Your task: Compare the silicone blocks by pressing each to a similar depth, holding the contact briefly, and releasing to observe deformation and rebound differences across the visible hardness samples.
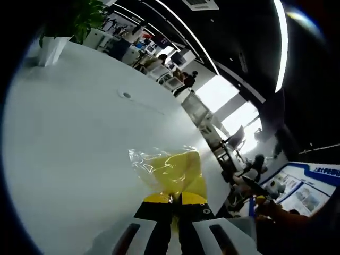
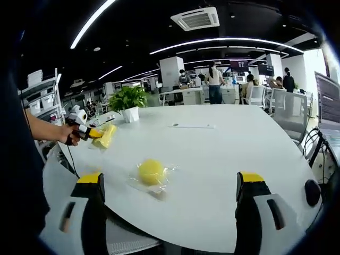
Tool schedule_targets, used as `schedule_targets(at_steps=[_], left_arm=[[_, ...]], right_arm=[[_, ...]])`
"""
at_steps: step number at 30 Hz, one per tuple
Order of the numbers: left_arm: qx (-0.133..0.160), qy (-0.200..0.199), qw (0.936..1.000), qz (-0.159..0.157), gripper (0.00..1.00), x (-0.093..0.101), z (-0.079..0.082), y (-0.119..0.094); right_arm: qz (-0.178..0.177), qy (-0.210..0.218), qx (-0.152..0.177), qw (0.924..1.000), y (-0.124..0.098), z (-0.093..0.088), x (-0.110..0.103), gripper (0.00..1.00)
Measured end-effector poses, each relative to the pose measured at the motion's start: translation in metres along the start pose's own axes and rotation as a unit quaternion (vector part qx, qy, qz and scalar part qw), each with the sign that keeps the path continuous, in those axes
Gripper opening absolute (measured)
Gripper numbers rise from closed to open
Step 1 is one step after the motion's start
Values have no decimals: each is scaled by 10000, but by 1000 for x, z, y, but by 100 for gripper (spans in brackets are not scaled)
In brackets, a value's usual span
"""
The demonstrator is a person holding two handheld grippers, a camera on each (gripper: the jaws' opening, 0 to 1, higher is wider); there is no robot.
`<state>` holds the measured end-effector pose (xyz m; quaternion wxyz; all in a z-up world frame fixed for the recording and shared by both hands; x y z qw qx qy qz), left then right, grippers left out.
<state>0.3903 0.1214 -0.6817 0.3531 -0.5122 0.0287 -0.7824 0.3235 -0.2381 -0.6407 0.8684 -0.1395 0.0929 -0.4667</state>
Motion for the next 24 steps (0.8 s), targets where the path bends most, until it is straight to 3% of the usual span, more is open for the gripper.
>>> schedule_targets(at_steps=[7,24], left_arm=[[-160,-299,9993,129,1,-25,-13,11],[-505,-543,9961,476,2,-57,-42,23]], right_arm=[[-59,73,4,10000,1,-6,2,97],[-83,109,-105,9999,1,-18,4,97]])
Point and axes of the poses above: the point that each gripper's makers call its tool centre point, and the gripper's own axes: y roughly forward along the fingers, x roughly to its right, z roughly out of its top, the point moved 1 cm from there along -y, roughly backward along the fingers, and after that the axes turned 8 degrees about -y, right-handed, at the moved point
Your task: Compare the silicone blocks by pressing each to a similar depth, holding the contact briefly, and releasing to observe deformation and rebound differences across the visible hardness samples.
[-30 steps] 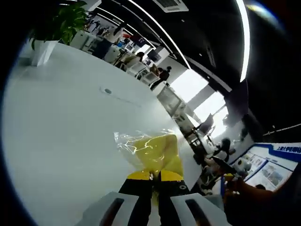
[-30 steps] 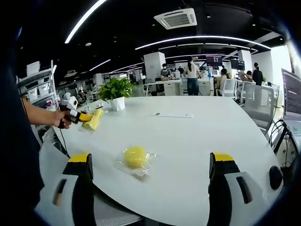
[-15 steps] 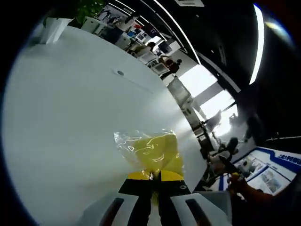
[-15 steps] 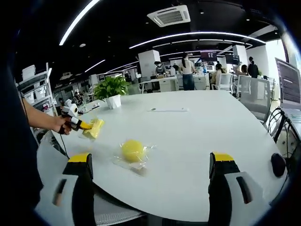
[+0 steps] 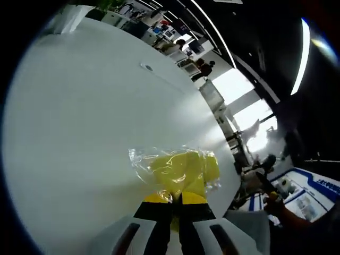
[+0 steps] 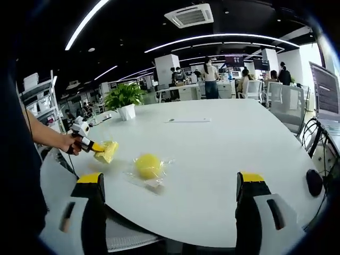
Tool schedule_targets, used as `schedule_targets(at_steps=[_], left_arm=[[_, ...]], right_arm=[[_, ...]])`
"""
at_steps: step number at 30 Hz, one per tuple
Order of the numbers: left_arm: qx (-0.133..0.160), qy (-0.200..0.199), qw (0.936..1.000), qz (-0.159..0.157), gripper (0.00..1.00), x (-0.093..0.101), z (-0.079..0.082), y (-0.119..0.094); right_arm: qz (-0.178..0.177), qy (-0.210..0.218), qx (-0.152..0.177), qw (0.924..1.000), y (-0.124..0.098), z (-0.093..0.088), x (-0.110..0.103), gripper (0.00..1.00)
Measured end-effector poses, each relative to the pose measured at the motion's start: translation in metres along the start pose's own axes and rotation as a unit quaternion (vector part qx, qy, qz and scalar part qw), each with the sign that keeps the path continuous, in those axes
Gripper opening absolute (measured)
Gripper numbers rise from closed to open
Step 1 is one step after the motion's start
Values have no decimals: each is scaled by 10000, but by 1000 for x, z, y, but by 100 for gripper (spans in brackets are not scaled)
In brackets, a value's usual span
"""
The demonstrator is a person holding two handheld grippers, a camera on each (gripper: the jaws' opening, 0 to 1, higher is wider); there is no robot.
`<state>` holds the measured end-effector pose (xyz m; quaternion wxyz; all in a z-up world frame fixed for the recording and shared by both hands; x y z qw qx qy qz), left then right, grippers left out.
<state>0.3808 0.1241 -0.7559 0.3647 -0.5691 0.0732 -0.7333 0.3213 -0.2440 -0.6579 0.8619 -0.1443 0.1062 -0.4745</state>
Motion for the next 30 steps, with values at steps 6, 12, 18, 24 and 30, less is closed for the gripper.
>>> schedule_targets(at_steps=[6,12,18,24,30], left_arm=[[-95,36,9999,135,2,-10,-6,5],[-236,75,9994,256,2,-17,-13,7],[-301,74,9984,462,2,-29,-11,10],[-401,522,9963,547,4,-30,-11,13],[-359,409,9970,549,6,-33,-10,12]], right_arm=[[-15,43,-125,9999,-1,-11,1,97],[-31,67,-177,9998,-4,-13,5,97],[-48,64,-154,9998,-2,-10,8,97],[-38,98,-188,9998,-1,-12,6,97],[-11,141,-160,9998,0,-12,1,97]])
Point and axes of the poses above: the point that each gripper's makers call its tool centre point, and the gripper's own axes: y roughly forward along the fingers, x roughly to its right, z roughly out of its top, the point moved 1 cm from there along -y, roughly backward along the fingers, and after that the axes turned 8 degrees about -y, right-handed, at the moved point
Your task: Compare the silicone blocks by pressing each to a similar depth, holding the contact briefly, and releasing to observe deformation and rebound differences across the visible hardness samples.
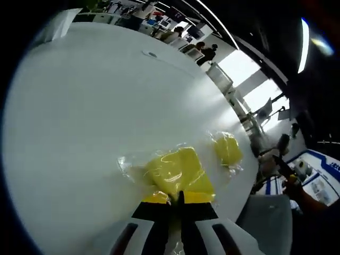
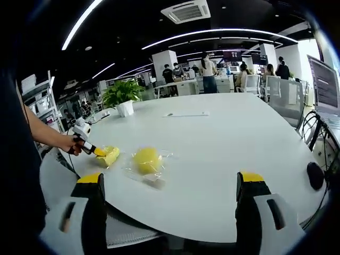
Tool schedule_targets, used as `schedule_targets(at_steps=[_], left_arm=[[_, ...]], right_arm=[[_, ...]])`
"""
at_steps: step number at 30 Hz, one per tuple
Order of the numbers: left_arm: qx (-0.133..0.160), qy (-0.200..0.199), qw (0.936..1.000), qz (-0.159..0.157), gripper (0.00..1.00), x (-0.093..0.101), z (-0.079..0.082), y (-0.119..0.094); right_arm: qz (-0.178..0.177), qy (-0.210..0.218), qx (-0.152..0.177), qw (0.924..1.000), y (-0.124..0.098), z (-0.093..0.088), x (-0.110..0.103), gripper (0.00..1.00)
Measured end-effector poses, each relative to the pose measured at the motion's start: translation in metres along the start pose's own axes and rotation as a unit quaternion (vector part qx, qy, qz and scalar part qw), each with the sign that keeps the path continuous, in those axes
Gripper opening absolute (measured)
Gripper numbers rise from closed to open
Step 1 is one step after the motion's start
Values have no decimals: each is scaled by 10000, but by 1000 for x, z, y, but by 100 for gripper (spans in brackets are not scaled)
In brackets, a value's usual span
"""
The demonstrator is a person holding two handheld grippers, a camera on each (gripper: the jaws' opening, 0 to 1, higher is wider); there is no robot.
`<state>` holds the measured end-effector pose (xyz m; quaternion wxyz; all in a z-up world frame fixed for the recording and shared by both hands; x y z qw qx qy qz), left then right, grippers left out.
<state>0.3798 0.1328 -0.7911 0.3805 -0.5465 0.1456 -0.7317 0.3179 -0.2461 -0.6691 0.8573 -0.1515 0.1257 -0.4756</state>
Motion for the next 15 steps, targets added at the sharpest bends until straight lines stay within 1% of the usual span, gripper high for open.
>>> schedule_targets(at_steps=[1,2,3,4,5,6,7,8,9,10,11,12,13,14,15], left_arm=[[1,-63,10000,-28,6,2,0,-1],[33,-45,10000,-55,8,4,1,-3],[113,240,9996,-92,10,4,3,-3],[234,662,9975,78,14,-1,6,-5],[286,745,9967,161,23,-4,6,-5],[290,697,9971,118,29,-3,4,-6],[336,719,9968,-25,32,1,3,-8],[357,788,9963,6,37,0,1,-11],[583,1031,9929,58,42,0,5,-15],[722,1116,9911,86,48,0,7,-18],[903,1261,9878,104,58,-1,9,-23],[985,1326,9862,122,66,-1,10,-25],[1286,1527,9796,226,75,-1,15,-34],[1360,1585,9777,233,87,0,17,-36],[1544,1710,9728,221,94,2,20,-44]], right_arm=[[4,-4,5,10000,0,0,-1,97],[8,-5,8,10000,0,0,-1,97],[24,-9,16,10000,0,1,-2,97],[24,-11,12,10000,-1,1,-2,97],[24,-12,8,10000,-1,1,-2,97],[27,-12,13,10000,-2,2,-2,97],[30,-17,24,10000,-2,3,-2,97],[22,-30,41,10000,-3,4,-2,97],[13,-28,53,10000,-4,4,-2,97],[-1,5,80,10000,-4,4,-1,97],[-1,24,89,10000,-4,4,-1,97],[4,31,91,10000,-4,3,-2,97],[11,21,84,10000,-4,3,-3,97],[22,10,74,10000,-4,2,-4,97],[33,10,74,10000,-3,2,-5,97]])
Point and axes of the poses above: the point that each gripper's makers call its tool centre point, and the gripper's own axes: y roughly forward along the fingers, x roughly to its right, z roughly out of its top, the point moved 1 cm from there along -y, roughly backward along the fingers, and after that the axes turned 8 degrees about -y, right-handed, at the moved point
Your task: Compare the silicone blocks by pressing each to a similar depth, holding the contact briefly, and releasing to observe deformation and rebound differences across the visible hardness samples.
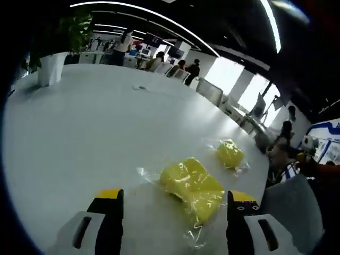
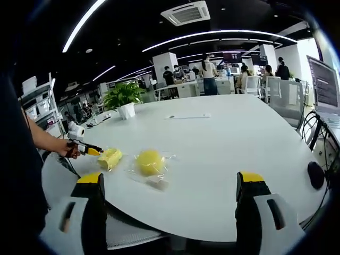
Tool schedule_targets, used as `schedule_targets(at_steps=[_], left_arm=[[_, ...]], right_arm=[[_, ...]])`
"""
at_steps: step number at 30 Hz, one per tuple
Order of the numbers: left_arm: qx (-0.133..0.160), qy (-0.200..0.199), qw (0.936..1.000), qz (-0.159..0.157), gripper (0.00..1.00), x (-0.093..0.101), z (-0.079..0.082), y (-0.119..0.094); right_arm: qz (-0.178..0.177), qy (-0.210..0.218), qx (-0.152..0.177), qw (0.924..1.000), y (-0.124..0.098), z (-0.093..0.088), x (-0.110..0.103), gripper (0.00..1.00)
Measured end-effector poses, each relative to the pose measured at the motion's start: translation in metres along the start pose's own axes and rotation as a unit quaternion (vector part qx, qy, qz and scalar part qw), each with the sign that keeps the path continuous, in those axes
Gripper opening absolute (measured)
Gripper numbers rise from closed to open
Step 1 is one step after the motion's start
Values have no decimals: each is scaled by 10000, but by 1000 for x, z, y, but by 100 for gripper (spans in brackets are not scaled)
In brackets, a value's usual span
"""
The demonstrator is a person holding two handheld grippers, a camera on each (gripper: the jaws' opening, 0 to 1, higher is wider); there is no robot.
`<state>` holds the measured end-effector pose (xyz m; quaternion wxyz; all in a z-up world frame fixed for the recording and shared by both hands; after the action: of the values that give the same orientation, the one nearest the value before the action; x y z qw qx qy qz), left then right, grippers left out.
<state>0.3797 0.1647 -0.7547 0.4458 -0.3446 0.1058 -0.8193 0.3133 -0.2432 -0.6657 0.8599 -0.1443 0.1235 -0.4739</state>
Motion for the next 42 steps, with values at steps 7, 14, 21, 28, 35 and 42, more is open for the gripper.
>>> schedule_targets(at_steps=[7,14,21,28,35,42], left_arm=[[636,476,9961,381,100,-12,27,-53],[825,816,9914,599,100,-11,30,-103],[976,1011,9874,733,100,0,35,-132],[1100,1013,9860,734,100,2,38,-138],[895,825,9907,614,100,8,31,-128],[947,849,9918,142,100,47,56,-100]], right_arm=[[37,-45,58,10000,2,5,-4,97],[73,-228,81,9997,10,9,-6,97],[116,-352,-40,9993,15,5,-7,97],[166,-415,-159,9989,22,3,-5,97],[199,-401,-216,9988,27,3,-5,97],[207,-361,-207,9989,31,6,0,97]])
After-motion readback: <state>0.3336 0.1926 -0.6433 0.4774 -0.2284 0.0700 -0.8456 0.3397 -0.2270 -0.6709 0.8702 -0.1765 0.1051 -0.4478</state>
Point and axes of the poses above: the point that each gripper's makers call its tool centre point, and the gripper's own axes: y roughly forward along the fingers, x roughly to its right, z roughly out of its top, the point moved 1 cm from there along -y, roughly backward along the fingers, and after that the axes turned 8 degrees about -y, right-handed, at the moved point
